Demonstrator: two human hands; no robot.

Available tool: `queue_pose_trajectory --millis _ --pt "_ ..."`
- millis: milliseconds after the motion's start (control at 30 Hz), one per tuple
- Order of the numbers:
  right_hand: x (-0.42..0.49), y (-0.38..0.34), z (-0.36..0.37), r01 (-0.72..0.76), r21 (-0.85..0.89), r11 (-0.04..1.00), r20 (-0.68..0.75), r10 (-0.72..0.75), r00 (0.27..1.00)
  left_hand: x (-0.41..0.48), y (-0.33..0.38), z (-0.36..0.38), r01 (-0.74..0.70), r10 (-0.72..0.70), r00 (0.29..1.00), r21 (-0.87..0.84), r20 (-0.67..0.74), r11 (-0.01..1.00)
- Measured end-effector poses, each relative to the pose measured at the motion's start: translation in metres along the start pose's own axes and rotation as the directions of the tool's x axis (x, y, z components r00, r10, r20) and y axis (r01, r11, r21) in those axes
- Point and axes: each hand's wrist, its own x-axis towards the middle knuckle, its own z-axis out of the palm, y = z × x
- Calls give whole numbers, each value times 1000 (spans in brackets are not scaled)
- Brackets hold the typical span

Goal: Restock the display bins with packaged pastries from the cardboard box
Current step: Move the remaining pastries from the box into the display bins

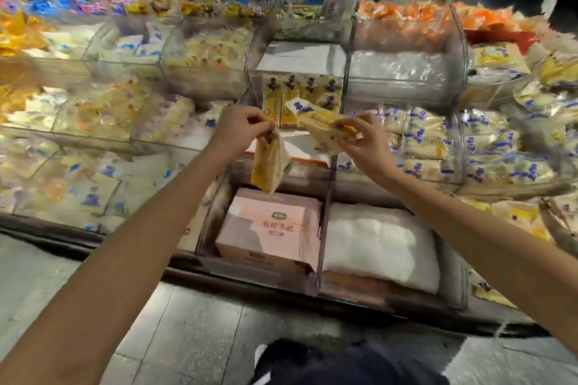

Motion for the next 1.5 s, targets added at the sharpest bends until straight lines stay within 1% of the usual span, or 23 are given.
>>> queue_pose_trajectory --millis 133,233,400,533,633,700,867,967,1033,1100,1167,1200,1233,1267,1300,1367,1433,1500 --pt "3 -23 38 -71 -56 996 -98 65 993 27 -39 -27 -88 86 996 64 27 994" --pt "3 -35 66 -159 -55 986 -153 149 977 52 -67 -44 -139 133 990 125 53 982" --pt "9 -34 101 -262 -73 962 -166 248 954 82 -92 -45 -182 174 980 76 100 980" --pt "26 -23 117 -316 -70 946 -198 297 934 106 -107 -37 -112 113 979 -19 169 994" --pt "43 -11 131 -331 -35 943 -244 313 918 125 -114 -28 -110 112 973 -21 201 994" --pt "54 -2 141 -343 -13 939 -283 325 902 140 -118 -22 -84 93 970 -50 225 995" --pt "77 19 162 -342 -35 939 -349 310 885 180 -124 -2 -38 60 955 -82 292 996" --pt "84 34 173 -333 -83 939 -356 284 890 193 -125 15 -6 49 939 -126 341 992" --pt "86 43 180 -316 -106 943 -363 259 895 199 -124 26 16 31 923 -118 384 993" --pt "87 43 186 -349 -32 937 -342 318 884 209 -126 35 32 23 915 -127 404 991" --pt "88 44 192 -401 4 916 -300 384 873 219 -126 42 31 36 915 -160 401 987" --pt "88 47 195 -413 -37 910 -315 381 869 223 -125 45 29 48 914 -184 403 983" --pt "88 50 198 -426 -42 904 -337 389 858 226 -125 49 31 57 911 -206 409 978" --pt "87 54 201 -420 -75 904 -372 366 853 228 -125 52 35 63 906 -224 418 974" --pt "86 57 202 -419 -55 906 -400 364 841 231 -125 55 40 68 901 -236 429 971" --pt "87 62 205 -388 -126 913 -370 319 872 235 -129 60 51 69 893 -252 444 966" --pt "88 67 210 -340 -265 902 -316 252 915 239 -136 63 73 50 896 -257 441 964" --pt "89 67 212 -351 -362 864 -294 251 922 240 -141 66 100 20 898 -249 439 963"
